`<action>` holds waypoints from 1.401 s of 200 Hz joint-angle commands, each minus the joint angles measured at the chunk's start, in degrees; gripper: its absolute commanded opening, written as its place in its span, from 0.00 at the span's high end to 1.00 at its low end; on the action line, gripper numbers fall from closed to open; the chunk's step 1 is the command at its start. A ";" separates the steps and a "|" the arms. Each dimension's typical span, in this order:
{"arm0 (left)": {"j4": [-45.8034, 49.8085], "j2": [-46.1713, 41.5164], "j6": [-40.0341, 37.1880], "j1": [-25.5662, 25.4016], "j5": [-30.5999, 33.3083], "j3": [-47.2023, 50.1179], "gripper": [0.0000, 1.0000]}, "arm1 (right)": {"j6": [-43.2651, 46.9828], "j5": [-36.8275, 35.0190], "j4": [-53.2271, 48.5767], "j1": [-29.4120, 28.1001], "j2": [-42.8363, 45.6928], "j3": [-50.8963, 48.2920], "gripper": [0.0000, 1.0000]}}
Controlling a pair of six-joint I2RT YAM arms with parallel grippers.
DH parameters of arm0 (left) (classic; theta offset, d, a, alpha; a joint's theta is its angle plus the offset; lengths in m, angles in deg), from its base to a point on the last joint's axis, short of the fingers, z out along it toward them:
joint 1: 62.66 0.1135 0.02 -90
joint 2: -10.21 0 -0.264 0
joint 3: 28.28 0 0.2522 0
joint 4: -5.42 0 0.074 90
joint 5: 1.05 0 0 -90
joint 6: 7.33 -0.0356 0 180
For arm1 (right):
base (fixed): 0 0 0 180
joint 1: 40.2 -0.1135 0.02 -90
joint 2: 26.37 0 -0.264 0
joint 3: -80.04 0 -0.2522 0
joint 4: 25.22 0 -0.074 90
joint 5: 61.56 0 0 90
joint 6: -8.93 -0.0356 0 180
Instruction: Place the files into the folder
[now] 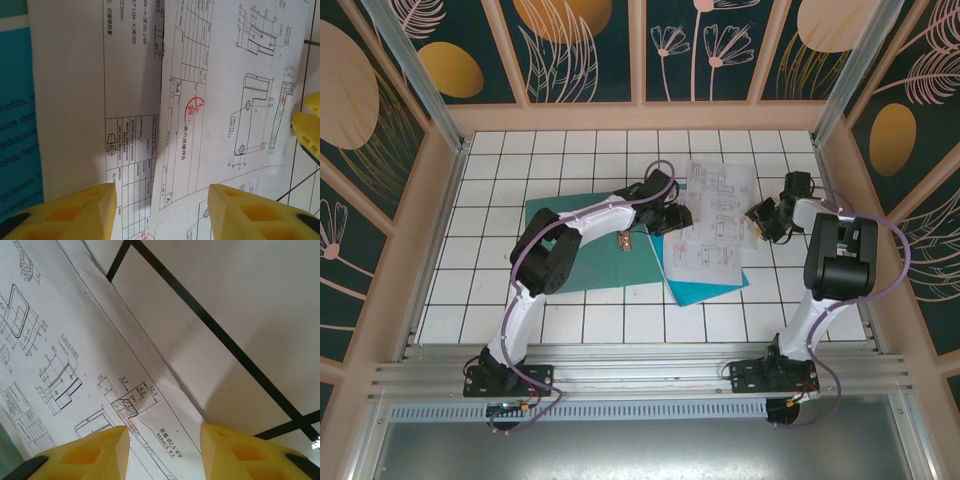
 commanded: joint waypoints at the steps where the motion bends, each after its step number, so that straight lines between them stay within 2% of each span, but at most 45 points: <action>1: -2.53 1.45 -0.03 -0.17 -2.31 -0.67 0.48 | 1.38 0.37 -1.05 -0.84 -1.27 0.88 0.57; 62: -3.20 3.70 -0.29 -0.20 -3.37 -0.27 0.51 | 1.11 -0.07 -0.54 -1.63 -1.91 -0.60 0.58; 102: -3.35 4.28 -0.70 -0.16 -3.45 -0.04 0.58 | 1.38 0.28 -0.55 -2.00 -1.82 -1.40 0.58; 139: -3.00 3.78 -1.22 -0.20 -2.77 -0.41 0.73 | 0.91 -0.06 -0.07 -2.19 -0.91 -2.46 0.58; 178: -3.17 2.73 -1.49 -0.16 -3.02 -1.32 1.00 | 0.81 -0.91 0.28 -2.15 0.61 -2.61 0.58; 280: -2.75 -4.69 0.52 -0.12 -2.14 -1.53 1.00 | 0.32 -3.06 1.36 -3.97 11.27 -5.32 0.56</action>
